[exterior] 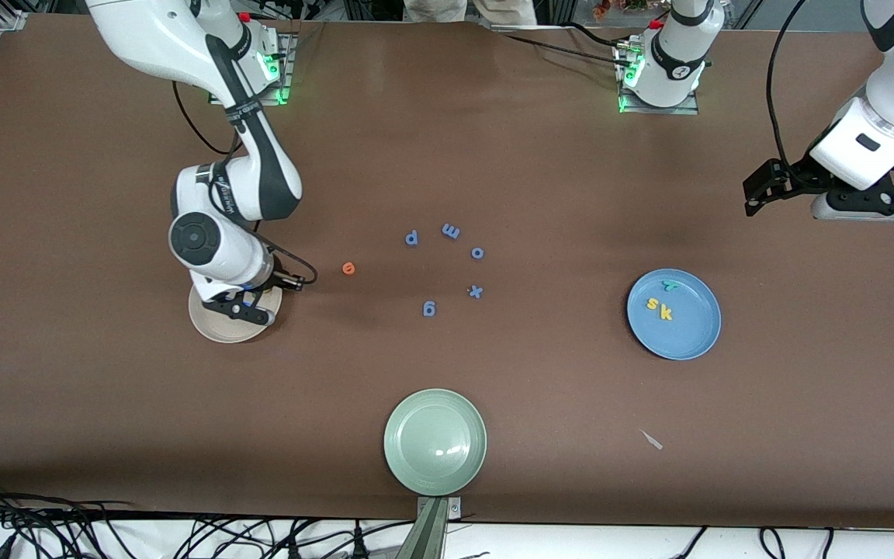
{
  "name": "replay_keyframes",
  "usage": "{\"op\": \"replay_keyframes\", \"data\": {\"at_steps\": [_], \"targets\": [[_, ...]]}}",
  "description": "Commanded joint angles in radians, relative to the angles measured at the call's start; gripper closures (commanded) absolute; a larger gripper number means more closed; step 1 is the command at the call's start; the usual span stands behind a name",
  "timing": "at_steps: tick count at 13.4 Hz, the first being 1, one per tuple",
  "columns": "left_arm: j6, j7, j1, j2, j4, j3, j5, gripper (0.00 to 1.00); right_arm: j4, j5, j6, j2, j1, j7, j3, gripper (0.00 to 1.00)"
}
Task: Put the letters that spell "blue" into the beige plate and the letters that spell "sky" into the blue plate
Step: 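Place the green p on the white plate with the right gripper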
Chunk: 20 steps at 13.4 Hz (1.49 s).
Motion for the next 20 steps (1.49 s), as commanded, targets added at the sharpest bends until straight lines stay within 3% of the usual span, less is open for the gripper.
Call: {"op": "replay_keyframes", "data": {"at_steps": [1, 3, 5, 6, 11, 20], "targets": [[-0.066, -0.003, 0.013, 0.069, 0.099, 0.004, -0.024, 0.0, -0.005, 0.016, -0.025, -0.007, -0.004, -0.114, -0.044, 0.72], [-0.067, 0.04, 0.023, 0.067, 0.094, 0.004, -0.024, 0.0, -0.011, 0.016, -0.02, -0.007, -0.004, -0.117, -0.046, 0.66], [-0.067, 0.056, 0.027, 0.065, 0.094, -0.004, -0.027, 0.0, -0.016, 0.016, -0.015, -0.005, -0.004, -0.116, -0.046, 0.4], [-0.066, 0.05, 0.027, 0.065, 0.094, -0.013, -0.027, 0.0, -0.016, 0.018, -0.015, -0.007, -0.004, -0.109, -0.046, 0.36], [-0.07, 0.053, 0.024, 0.065, 0.094, -0.014, -0.027, 0.0, -0.008, 0.044, -0.012, -0.004, 0.007, -0.025, -0.037, 0.33], [-0.09, 0.05, 0.026, 0.064, 0.093, -0.016, -0.019, 0.0, -0.005, 0.075, 0.182, 0.088, 0.199, 0.354, -0.007, 0.33]]}}
